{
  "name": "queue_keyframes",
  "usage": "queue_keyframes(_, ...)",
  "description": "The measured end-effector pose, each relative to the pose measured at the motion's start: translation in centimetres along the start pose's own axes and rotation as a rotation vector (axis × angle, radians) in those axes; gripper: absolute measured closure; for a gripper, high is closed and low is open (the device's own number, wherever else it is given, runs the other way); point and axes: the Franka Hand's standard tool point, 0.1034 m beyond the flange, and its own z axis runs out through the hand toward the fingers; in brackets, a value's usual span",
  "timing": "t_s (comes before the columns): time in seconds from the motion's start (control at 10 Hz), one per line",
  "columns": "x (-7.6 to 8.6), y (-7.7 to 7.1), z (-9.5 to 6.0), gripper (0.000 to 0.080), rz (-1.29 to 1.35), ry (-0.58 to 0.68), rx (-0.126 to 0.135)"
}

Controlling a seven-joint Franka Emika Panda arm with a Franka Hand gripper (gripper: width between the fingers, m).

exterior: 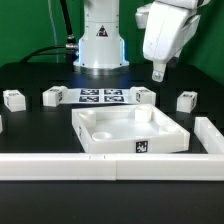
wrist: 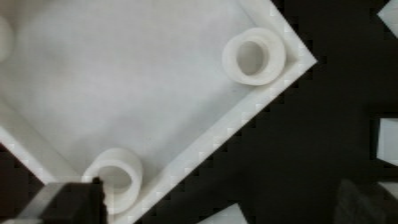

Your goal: Assemble square table

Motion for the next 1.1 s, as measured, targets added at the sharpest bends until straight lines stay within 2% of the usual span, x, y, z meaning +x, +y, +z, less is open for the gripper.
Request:
queue_keyframes(0.7,-0.1,0.0,0.0,0.0149,-0.026,0.001,-0.001)
queue_keyframes(0.8,-1.1,-0.4,0.0,0.0149,-0.113,0.013,-0.012)
queue_keyframes(0.9,-2.6,-1.0,0.5,0.0149,-0.248,0.013,-0.007)
queue_keyframes(1.0,-4.1,-1.3,1.3,0.0149,-0.361,0.011,0.011)
queue_keyframes(1.1,-5.0,-1.2,1.8,0.0149,-0.411,0.008,0.025)
